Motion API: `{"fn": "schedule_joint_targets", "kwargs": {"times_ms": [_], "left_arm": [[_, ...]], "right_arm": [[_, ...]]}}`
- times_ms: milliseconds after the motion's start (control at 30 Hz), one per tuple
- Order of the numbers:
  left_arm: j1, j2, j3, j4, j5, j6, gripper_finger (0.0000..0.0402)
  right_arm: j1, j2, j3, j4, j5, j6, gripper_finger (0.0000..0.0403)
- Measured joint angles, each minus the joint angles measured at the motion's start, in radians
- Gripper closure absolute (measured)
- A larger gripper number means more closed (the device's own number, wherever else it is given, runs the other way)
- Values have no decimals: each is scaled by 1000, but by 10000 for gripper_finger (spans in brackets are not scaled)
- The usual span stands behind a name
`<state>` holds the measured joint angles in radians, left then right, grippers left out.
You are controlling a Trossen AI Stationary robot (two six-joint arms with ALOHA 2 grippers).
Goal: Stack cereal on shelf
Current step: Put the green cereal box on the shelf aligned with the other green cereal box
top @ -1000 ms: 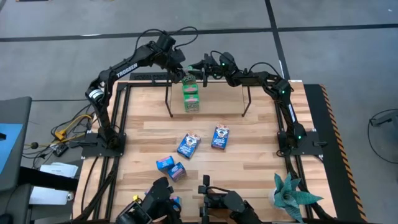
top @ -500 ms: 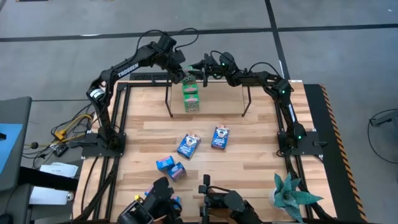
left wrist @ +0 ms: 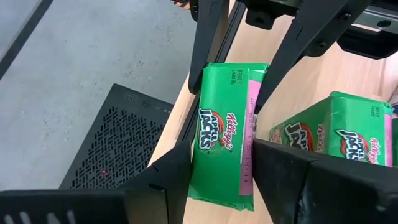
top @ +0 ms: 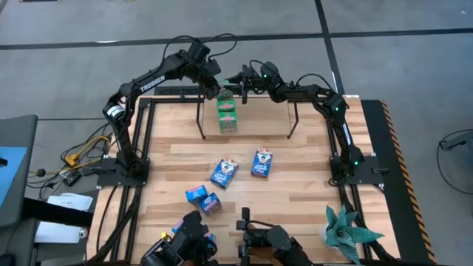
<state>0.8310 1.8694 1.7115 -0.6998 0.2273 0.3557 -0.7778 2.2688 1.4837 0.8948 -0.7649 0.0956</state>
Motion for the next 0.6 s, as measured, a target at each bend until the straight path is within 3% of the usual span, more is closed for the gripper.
{"fn": "schedule_joint_targets", "kwargs": {"times_ms": [600], "left_arm": [[-13,-1,0,-24,-13,7,256]], "right_arm": [[4,0,0,1,-20,0,227]]}}
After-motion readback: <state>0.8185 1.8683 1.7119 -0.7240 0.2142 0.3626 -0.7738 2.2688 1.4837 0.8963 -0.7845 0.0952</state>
